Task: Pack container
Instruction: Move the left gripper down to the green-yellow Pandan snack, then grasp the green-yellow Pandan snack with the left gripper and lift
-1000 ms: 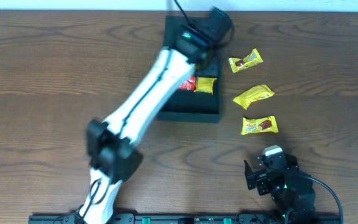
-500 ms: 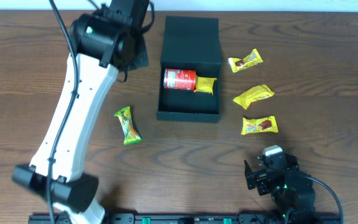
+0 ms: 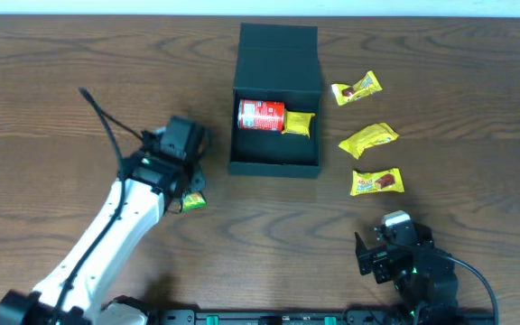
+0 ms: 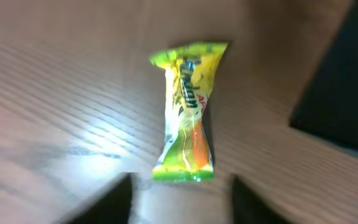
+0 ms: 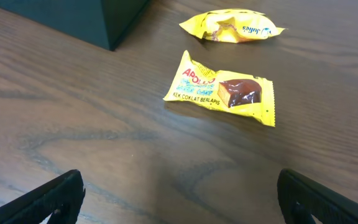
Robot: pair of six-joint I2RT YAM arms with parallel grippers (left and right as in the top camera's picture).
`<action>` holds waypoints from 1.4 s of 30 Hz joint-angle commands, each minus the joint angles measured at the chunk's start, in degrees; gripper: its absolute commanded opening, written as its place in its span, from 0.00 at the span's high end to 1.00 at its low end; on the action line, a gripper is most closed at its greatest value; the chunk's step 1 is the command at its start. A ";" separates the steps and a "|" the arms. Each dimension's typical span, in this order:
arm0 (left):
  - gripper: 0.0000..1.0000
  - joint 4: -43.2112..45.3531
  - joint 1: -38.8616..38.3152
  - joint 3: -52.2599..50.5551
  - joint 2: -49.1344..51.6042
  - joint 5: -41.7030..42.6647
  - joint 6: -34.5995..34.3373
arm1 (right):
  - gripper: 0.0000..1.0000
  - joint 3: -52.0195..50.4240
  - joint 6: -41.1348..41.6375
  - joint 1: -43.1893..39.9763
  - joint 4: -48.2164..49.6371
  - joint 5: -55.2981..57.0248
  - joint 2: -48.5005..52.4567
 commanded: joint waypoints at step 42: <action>0.94 0.70 -2.19 17.97 12.94 3.02 8.17 | 0.01 -0.46 -0.44 -0.52 -0.07 0.17 -0.28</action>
